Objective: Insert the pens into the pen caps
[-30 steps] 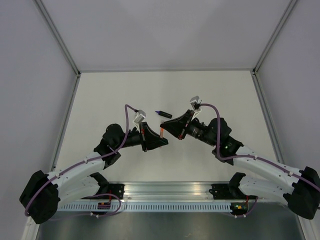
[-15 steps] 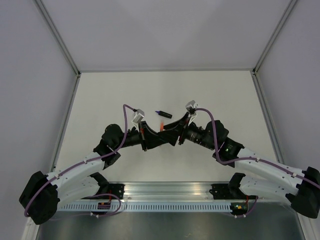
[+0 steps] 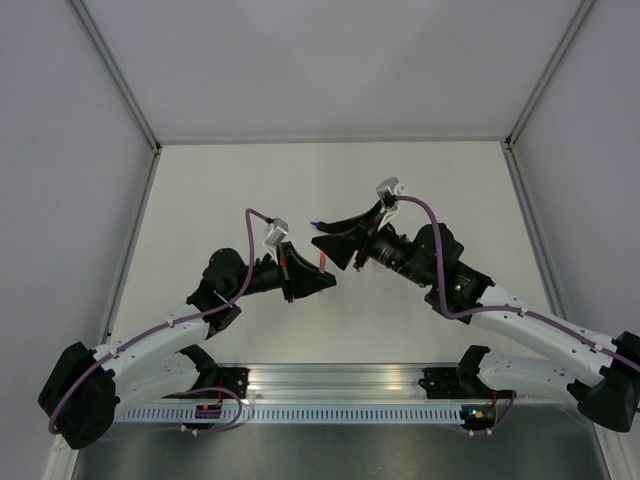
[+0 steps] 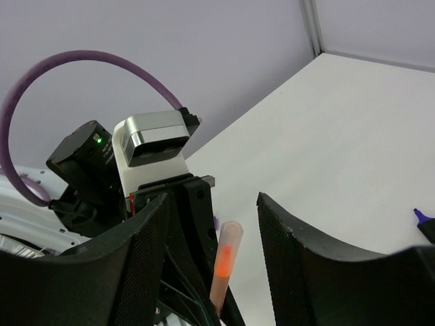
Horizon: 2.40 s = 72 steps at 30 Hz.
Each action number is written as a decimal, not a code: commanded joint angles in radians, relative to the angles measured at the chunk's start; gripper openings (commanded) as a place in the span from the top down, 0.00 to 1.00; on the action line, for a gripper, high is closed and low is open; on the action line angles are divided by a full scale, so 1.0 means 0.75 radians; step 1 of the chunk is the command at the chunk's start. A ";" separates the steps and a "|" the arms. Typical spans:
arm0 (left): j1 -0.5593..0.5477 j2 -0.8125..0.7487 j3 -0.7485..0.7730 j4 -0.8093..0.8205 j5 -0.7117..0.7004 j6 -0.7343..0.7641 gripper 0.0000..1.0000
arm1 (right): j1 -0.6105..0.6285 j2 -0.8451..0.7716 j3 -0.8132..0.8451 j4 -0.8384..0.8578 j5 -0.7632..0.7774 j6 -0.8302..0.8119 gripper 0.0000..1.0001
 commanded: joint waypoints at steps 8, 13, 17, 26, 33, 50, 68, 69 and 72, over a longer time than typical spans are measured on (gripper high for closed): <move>-0.005 -0.027 0.029 0.083 0.024 0.032 0.98 | 0.003 0.110 0.095 -0.022 0.002 -0.022 0.58; -0.005 -0.027 0.025 0.085 0.010 0.030 0.98 | 0.005 0.108 0.033 -0.010 -0.039 -0.024 1.00; -0.005 -0.039 0.015 0.087 -0.027 0.021 0.98 | 0.005 0.118 -0.024 -0.018 -0.111 0.000 1.00; -0.003 -0.076 0.057 0.038 -0.172 -0.026 0.98 | 0.011 0.127 -0.145 0.015 -0.205 0.060 1.00; 0.019 -0.090 0.170 -0.140 -0.321 0.070 0.98 | 0.060 0.153 -0.169 -0.001 -0.254 0.099 1.00; 0.265 -0.076 0.289 -0.187 -0.330 -0.022 0.98 | 0.195 0.180 -0.155 -0.149 -0.135 0.056 1.00; 0.383 -0.066 0.344 -0.375 -0.454 0.075 0.98 | 0.262 0.337 -0.218 0.156 -0.385 0.289 1.00; 0.385 -0.063 0.344 -0.381 -0.464 0.068 0.98 | 0.262 0.337 -0.214 0.148 -0.385 0.287 1.00; 0.385 -0.045 0.346 -0.371 -0.418 0.052 0.98 | 0.262 0.315 -0.196 0.068 -0.326 0.252 1.00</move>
